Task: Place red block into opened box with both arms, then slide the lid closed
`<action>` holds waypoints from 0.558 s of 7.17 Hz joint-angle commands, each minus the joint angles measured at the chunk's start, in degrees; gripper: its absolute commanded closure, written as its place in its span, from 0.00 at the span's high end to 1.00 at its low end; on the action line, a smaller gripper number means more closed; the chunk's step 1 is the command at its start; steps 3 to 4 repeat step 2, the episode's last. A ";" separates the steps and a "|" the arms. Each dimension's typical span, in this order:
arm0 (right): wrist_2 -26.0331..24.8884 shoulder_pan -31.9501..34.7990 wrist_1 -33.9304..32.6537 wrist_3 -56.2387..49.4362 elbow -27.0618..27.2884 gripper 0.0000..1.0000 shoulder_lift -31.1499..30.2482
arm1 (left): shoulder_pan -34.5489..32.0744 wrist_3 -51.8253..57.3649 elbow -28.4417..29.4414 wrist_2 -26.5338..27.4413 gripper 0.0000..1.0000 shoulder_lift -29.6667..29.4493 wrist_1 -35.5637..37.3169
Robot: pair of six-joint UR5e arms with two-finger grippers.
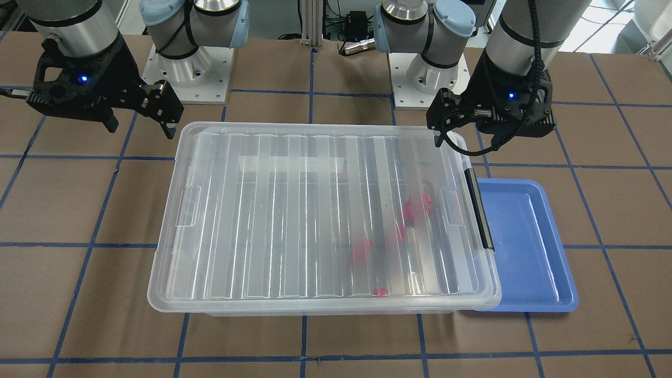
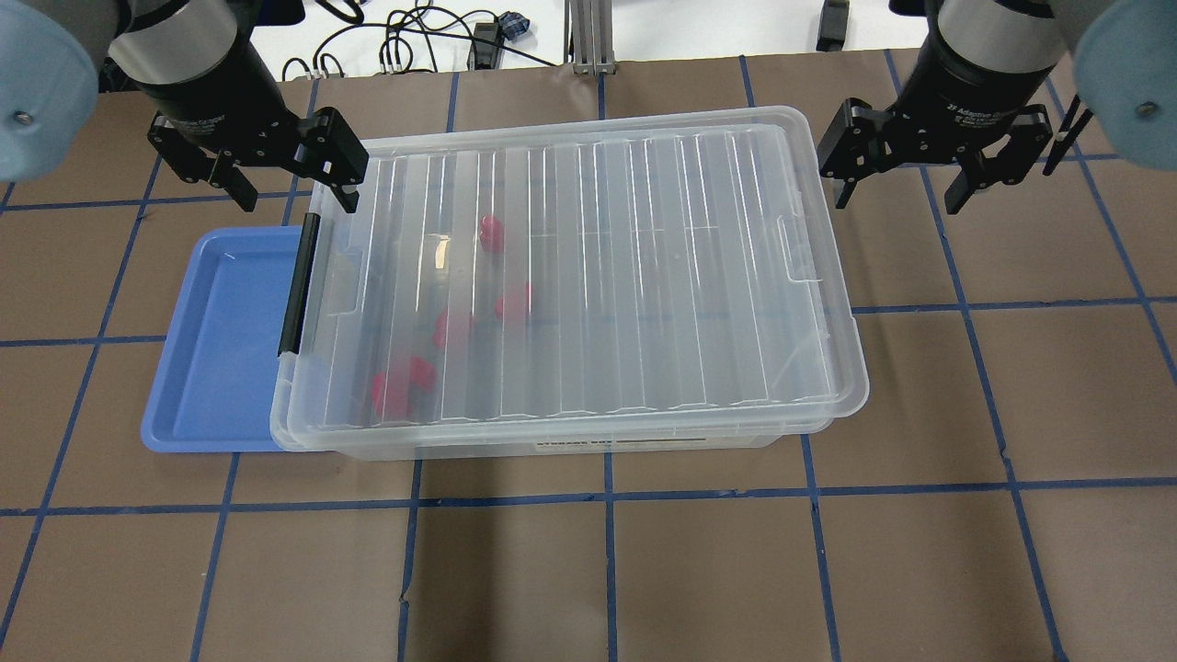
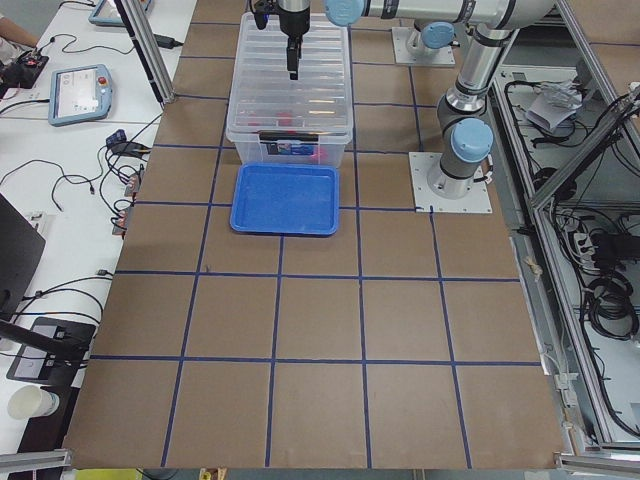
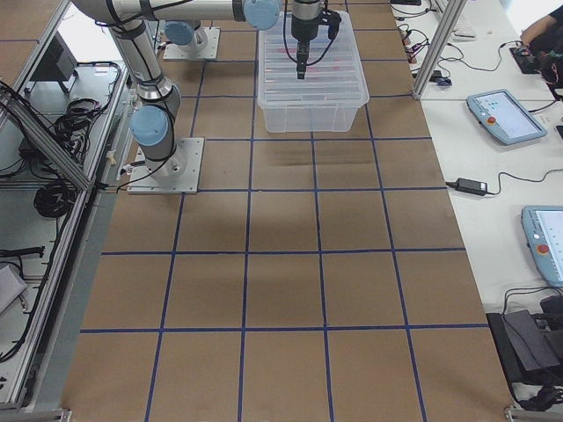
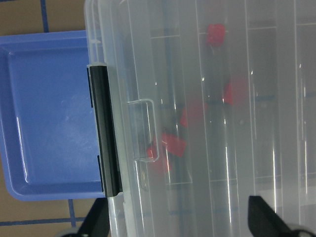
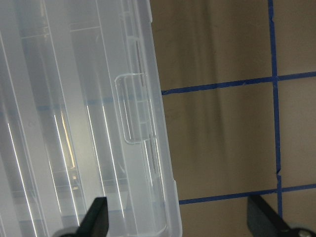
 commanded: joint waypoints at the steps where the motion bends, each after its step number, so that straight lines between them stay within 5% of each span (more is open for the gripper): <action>1: 0.02 0.06 -0.10 0.00 0.05 1.00 -0.17 | -0.07 0.04 0.00 0.01 1.00 -0.10 0.02; 4: -0.07 0.06 0.16 0.00 0.05 1.00 -0.18 | -0.07 0.04 0.00 0.09 1.00 0.16 -0.07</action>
